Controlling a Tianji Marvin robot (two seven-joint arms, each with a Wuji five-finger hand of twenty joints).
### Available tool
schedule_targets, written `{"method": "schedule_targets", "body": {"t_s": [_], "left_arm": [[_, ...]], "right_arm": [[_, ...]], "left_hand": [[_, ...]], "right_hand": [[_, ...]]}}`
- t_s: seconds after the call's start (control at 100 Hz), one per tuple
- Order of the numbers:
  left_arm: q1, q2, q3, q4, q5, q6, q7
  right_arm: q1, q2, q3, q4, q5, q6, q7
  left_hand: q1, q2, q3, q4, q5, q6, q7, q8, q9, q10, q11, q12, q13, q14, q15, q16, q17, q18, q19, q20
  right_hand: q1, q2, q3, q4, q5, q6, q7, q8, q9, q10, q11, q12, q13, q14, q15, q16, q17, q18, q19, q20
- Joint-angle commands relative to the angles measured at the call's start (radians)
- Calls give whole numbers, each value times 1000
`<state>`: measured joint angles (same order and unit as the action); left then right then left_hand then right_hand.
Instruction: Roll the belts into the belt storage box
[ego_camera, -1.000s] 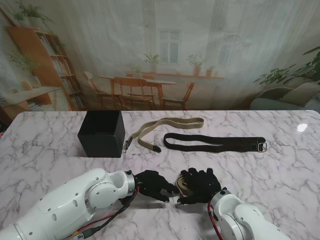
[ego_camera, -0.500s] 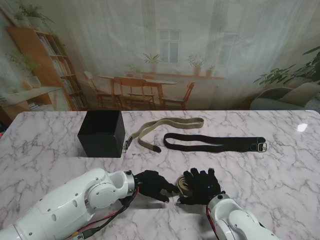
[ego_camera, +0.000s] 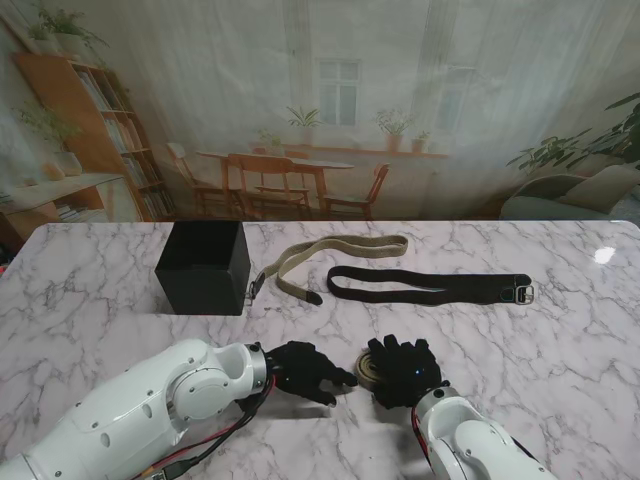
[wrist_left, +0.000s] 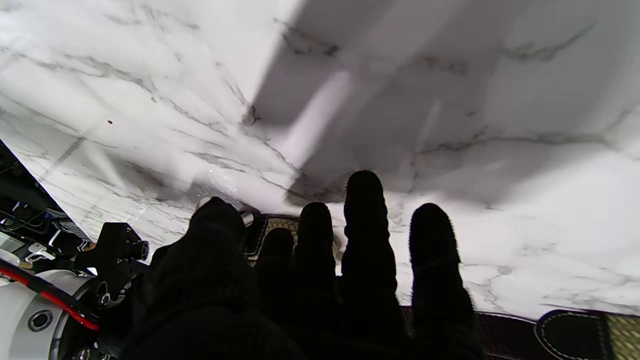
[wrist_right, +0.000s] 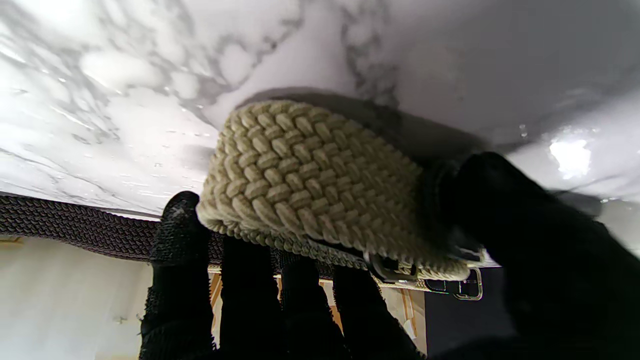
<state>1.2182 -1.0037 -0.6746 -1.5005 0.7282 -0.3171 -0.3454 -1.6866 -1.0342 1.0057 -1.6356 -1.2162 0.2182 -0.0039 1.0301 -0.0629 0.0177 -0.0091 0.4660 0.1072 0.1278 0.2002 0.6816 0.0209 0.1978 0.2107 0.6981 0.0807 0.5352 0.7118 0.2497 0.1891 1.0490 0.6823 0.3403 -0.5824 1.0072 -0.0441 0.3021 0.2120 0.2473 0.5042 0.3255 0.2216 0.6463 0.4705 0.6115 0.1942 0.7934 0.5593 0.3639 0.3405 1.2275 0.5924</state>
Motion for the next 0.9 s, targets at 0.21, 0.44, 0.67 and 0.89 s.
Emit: {"method": "schedule_targets", "body": {"t_s": [0.21,0.44,0.67,0.89], "left_arm": [[50,13,-41,0,40,-9,-30],[69,13,-69,-11,59,-20,-22],[108,12,-122,-34,93,-37,-8],[190,10,-233,-93,164,-74,25]], "right_arm": [[-25,6,12,29,-13,-26,0],[-16,5,12,50,-23,-36,-44],[-6,-1,4,75,-1,-31,-99],[-16,-5,27,75,4,-50,-142]], "left_hand": [[30,40,-19,9,-22,3,-12,-7,-24,7,-9,-1,-11,112,-174,-104,-2,11,6,25],[32,41,-19,8,-20,2,-11,-6,-25,6,-9,-1,-12,114,-173,-103,-2,13,6,25],[30,41,-20,8,-16,2,-8,-4,-24,7,-7,1,-11,114,-170,-101,-1,10,8,25],[29,40,-21,8,-7,-1,-1,1,-17,11,-4,4,-11,113,-168,-99,2,9,10,25]], "right_hand": [[105,-59,119,-2,9,-35,88,-11,80,-25,102,68,159,-107,-25,12,106,-131,164,28],[216,-46,188,-16,18,-102,236,-42,174,-78,229,168,230,-156,146,76,159,-178,263,25],[345,-86,190,-141,32,-172,389,-49,297,-117,272,230,327,-162,205,49,243,-195,314,-12],[443,-133,186,-182,45,-147,424,-70,357,-110,296,241,410,-196,274,43,334,-220,340,-39]]}}
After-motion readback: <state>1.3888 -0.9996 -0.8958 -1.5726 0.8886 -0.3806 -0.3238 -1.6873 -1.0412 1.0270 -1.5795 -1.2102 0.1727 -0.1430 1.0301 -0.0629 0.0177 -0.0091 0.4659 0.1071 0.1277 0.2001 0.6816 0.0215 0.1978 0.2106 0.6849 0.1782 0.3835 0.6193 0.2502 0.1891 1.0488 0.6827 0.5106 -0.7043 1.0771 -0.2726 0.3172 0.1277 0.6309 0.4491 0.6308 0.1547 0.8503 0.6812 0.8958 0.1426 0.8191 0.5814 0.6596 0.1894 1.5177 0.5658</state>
